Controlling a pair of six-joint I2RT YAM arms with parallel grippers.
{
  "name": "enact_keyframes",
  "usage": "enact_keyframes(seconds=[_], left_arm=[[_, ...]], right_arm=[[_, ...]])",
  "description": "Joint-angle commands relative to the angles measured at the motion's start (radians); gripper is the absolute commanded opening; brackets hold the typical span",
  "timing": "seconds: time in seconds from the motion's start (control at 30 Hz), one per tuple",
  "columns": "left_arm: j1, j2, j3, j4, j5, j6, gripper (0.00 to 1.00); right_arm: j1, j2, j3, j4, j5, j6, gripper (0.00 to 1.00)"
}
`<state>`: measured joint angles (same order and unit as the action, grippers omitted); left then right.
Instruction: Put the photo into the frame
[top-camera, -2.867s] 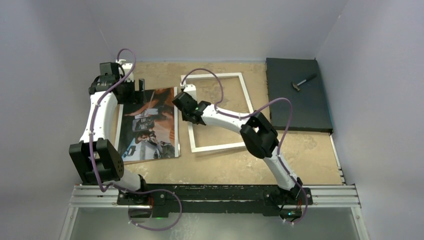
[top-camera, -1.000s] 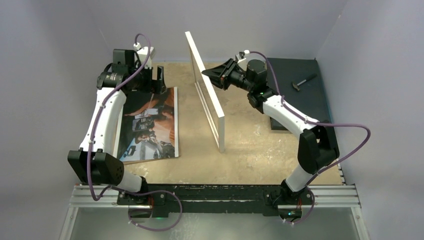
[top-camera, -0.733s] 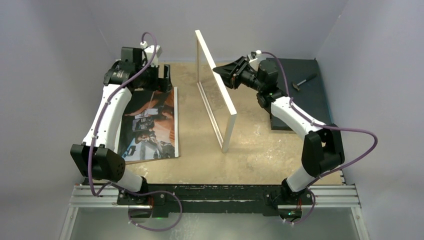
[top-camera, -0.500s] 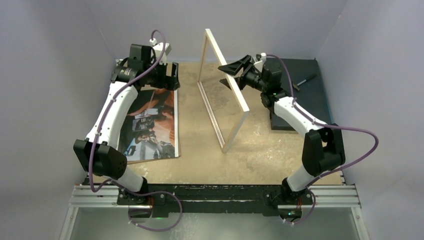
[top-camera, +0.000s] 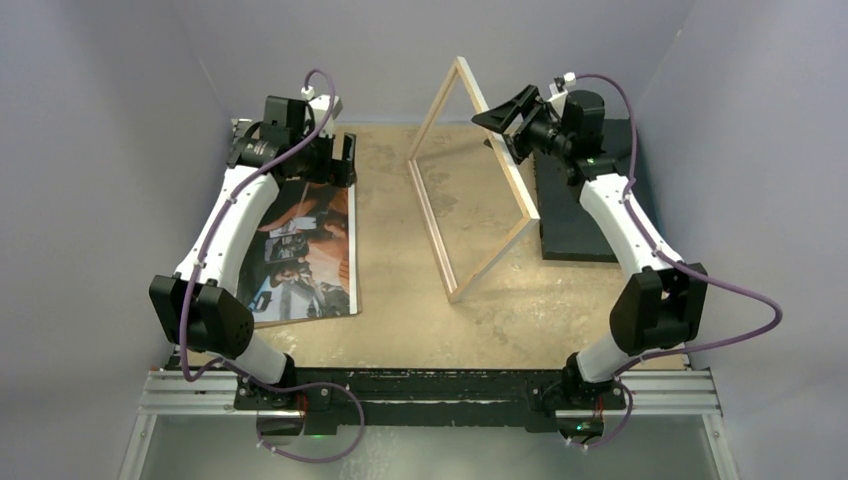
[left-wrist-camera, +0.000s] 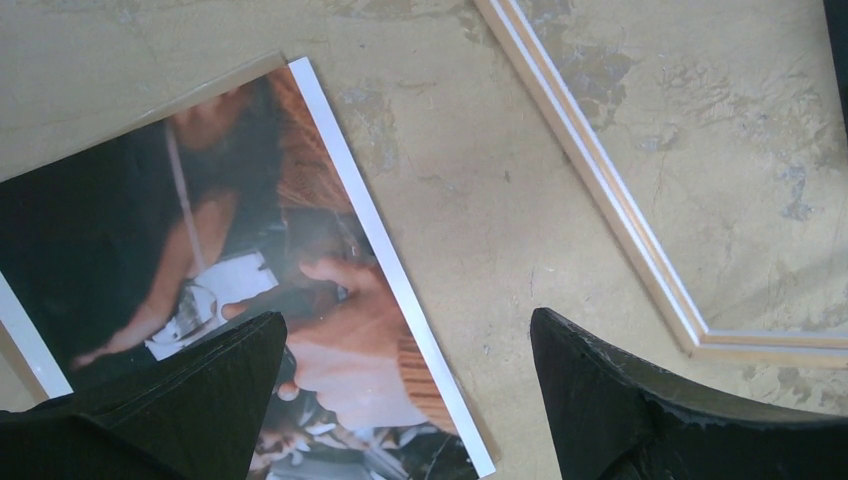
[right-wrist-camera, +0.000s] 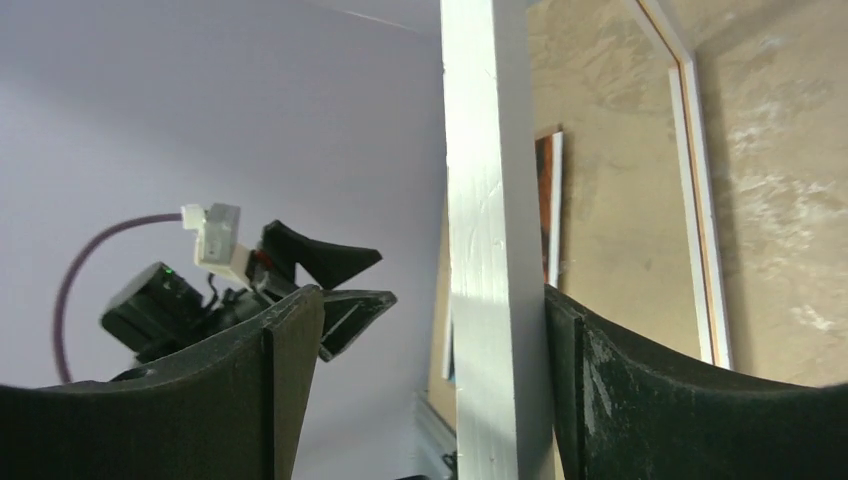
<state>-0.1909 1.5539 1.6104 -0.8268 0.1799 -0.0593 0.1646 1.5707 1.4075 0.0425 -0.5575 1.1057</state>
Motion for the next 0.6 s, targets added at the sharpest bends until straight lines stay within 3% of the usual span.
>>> enact_keyframes(seconds=[0.0, 0.17, 0.4, 0.57], left_arm=[[0.001, -0.026, -0.015, 0.038, -0.006, 0.012, 0.91], [0.000, -0.030, -0.030, 0.046, -0.003, 0.011, 0.90], [0.001, -0.046, -0.062, 0.051, -0.015, 0.030, 0.89], [0.001, -0.053, -0.069, 0.052, -0.018, 0.032, 0.89]], right_arm=[[0.012, -0.029, 0.039, -0.157, 0.061, -0.222, 0.75], [0.012, -0.030, -0.004, -0.200, 0.089, -0.281, 0.60], [0.012, -0.044, -0.021, -0.272, 0.247, -0.409, 0.70], [0.012, -0.059, -0.066, -0.280, 0.279, -0.455, 0.60]])
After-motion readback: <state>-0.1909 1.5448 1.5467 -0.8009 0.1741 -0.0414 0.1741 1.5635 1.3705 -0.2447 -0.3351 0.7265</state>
